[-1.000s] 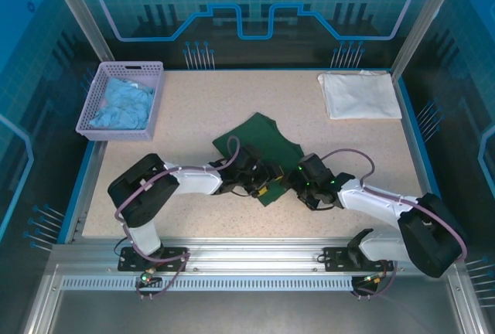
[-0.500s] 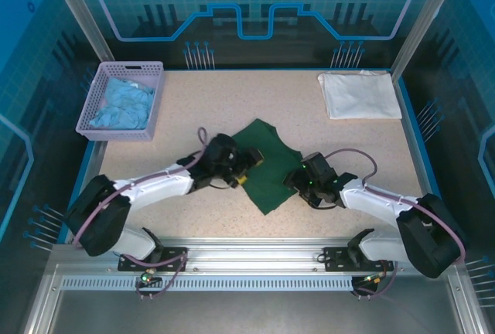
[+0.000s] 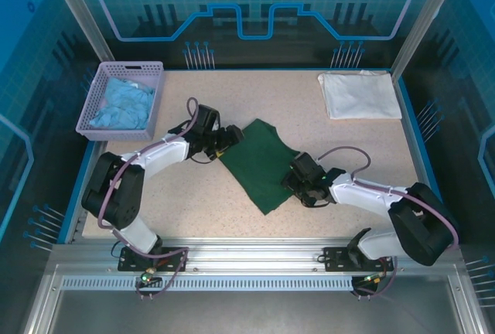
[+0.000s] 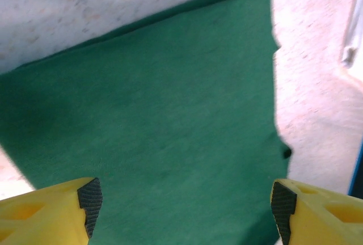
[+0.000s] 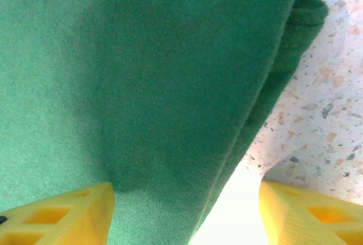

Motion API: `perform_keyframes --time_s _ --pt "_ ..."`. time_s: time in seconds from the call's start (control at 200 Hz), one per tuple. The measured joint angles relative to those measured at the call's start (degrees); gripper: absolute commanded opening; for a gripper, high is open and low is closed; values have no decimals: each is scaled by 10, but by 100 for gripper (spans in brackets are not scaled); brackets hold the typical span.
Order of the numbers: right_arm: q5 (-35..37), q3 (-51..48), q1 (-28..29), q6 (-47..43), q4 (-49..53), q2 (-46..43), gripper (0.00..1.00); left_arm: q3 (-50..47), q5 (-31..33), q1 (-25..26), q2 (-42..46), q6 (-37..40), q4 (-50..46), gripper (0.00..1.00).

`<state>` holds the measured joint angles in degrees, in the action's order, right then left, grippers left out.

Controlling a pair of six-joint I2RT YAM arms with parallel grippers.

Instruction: Fold and stack the t-shirts

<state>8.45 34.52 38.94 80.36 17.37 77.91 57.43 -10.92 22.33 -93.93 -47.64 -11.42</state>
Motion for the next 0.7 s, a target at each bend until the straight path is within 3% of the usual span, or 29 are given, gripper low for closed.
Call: perform_keyframes --time_s 0.39,0.7 --pt "19 70 36 31 52 70 63 -78 39 -5 73 47 -8 82" --pt "31 82 38 40 73 88 28 -110 43 -9 89 47 14 82"
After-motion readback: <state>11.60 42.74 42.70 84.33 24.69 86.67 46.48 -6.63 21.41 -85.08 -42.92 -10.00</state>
